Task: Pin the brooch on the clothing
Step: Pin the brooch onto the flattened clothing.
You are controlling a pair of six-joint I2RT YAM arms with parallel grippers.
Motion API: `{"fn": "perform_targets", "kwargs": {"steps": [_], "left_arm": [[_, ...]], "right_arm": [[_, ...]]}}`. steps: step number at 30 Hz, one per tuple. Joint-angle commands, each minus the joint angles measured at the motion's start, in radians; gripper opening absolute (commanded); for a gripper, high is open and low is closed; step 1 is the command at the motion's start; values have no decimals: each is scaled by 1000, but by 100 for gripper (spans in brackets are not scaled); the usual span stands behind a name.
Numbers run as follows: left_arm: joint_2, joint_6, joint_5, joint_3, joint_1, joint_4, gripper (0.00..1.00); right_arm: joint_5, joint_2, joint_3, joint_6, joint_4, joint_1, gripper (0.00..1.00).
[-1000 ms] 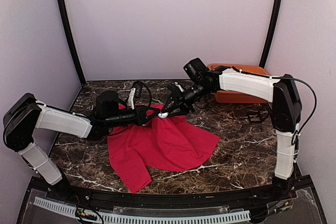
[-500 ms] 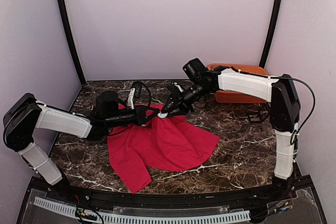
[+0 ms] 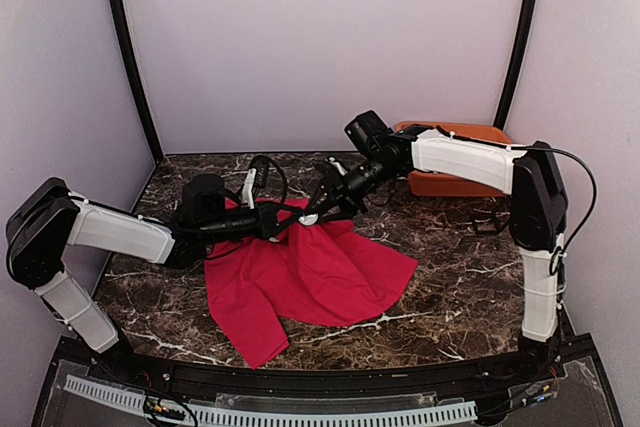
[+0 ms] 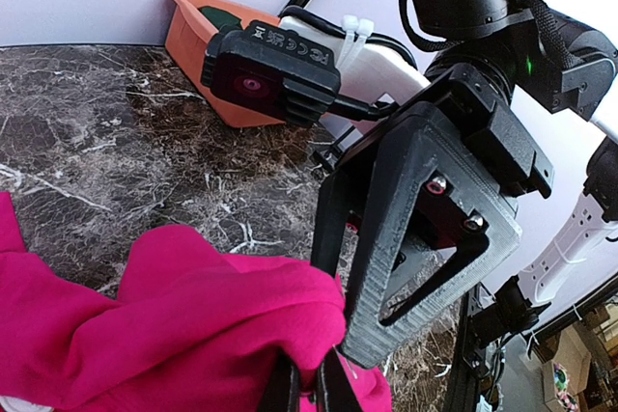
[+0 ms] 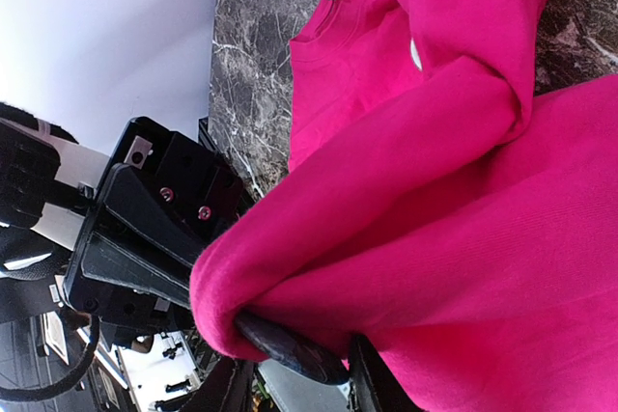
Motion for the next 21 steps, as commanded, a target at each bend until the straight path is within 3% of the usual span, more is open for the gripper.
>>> {"fn": "perform_targets", "kwargs": {"steps": [1,8,21], "left_arm": [[-18,0,47,-9,-11,55,1],[-22,-2,44,-15,-12,59,1],[-22,-19,55,-18,-12,82,1]], "right_arm": [[34,29,42,2,28,15,31],[47,26,25,-13,25,18,22],[75,30,33,-14,21,19,25]]}}
